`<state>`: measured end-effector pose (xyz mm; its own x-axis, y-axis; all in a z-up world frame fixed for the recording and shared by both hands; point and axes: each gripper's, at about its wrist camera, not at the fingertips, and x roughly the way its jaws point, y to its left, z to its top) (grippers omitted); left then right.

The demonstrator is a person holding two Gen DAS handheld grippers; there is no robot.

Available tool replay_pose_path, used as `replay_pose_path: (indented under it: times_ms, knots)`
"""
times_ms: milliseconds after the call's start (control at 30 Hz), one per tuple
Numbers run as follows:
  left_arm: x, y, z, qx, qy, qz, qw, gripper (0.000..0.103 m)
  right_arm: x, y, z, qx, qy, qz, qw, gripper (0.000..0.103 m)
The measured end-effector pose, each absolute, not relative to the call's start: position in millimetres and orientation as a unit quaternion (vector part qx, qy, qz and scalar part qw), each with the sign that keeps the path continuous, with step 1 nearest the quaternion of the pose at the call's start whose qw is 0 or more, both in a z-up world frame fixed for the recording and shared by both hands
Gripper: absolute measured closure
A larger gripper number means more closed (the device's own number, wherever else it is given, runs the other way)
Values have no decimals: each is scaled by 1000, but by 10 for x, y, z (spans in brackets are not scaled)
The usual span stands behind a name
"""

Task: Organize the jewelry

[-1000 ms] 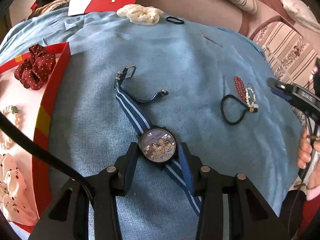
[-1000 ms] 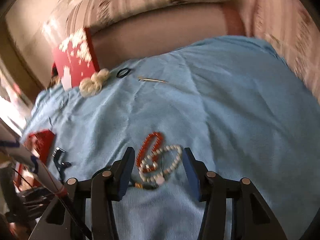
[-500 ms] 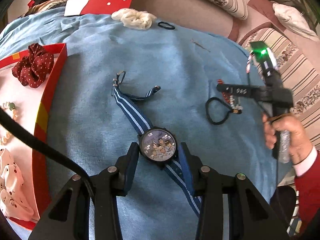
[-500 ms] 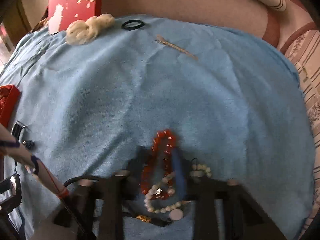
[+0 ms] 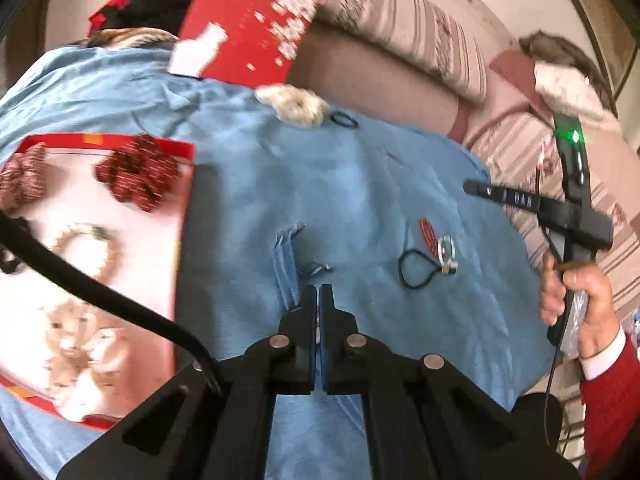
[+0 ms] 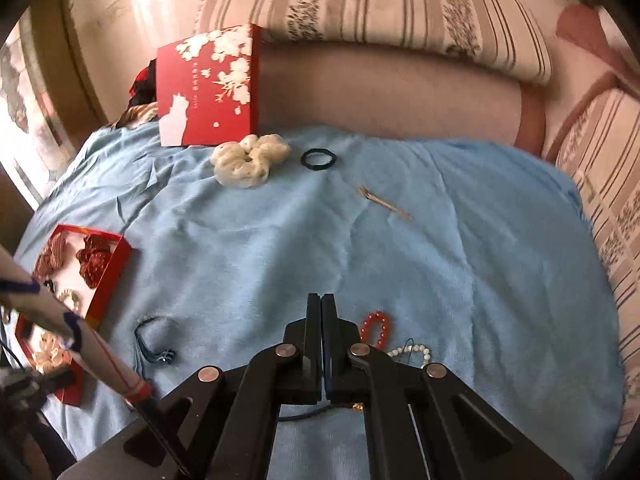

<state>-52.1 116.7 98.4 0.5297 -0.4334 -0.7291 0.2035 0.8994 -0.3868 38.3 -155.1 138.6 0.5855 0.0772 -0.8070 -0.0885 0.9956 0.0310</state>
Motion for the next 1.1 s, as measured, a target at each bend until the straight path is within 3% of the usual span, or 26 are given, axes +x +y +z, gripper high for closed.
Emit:
replay_pose_path:
  times_ms: [67, 200, 300, 433, 533, 633, 767, 833, 867, 900, 933, 967, 1100]
  knots:
    - [-547, 1250, 1032, -125, 446, -183, 867, 102, 417, -1508, 1293, -8, 473, 49, 880, 101]
    - [-589, 1260, 997, -119, 456, -197, 859, 102, 504, -1590, 909, -10, 519, 25, 854, 72]
    - [-567, 1165, 849, -104, 476, -201, 850, 99, 587, -1688, 622, 0, 542, 2, 840, 72]
    - [-445, 1036, 548, -105, 516, -193, 828, 77, 739, -1801, 381, 11, 559, -16, 829, 70]
    - [-350, 917, 396, -96, 535, -187, 818, 74, 826, -1863, 293, 25, 562, -19, 827, 61]
    - [-273, 800, 338, -89, 537, -179, 819, 52, 882, -1898, 281, 32, 557, -14, 830, 58]
    - [-223, 656, 265, -80, 542, -178, 817, 36, 866, -1894, 273, 26, 550, -4, 835, 58]
    - [-227, 563, 267, -61, 537, -174, 823, 32, 837, -1910, 268, 24, 546, 2, 838, 67]
    - [-243, 501, 261, -43, 533, -168, 828, 32, 816, -1912, 270, 22, 544, 5, 839, 74]
    - [-256, 444, 252, -24, 528, -160, 833, 33, 796, -1921, 281, 22, 542, 8, 840, 89]
    - [-269, 403, 247, -6, 524, -151, 838, 46, 781, -1930, 284, 22, 540, 7, 842, 95]
    - [-282, 370, 247, 15, 517, -138, 844, 63, 770, -1951, 299, 29, 540, 8, 841, 95]
    - [-323, 388, 343, -14, 509, -166, 844, 64, 686, -1992, 452, 58, 523, 12, 851, 95]
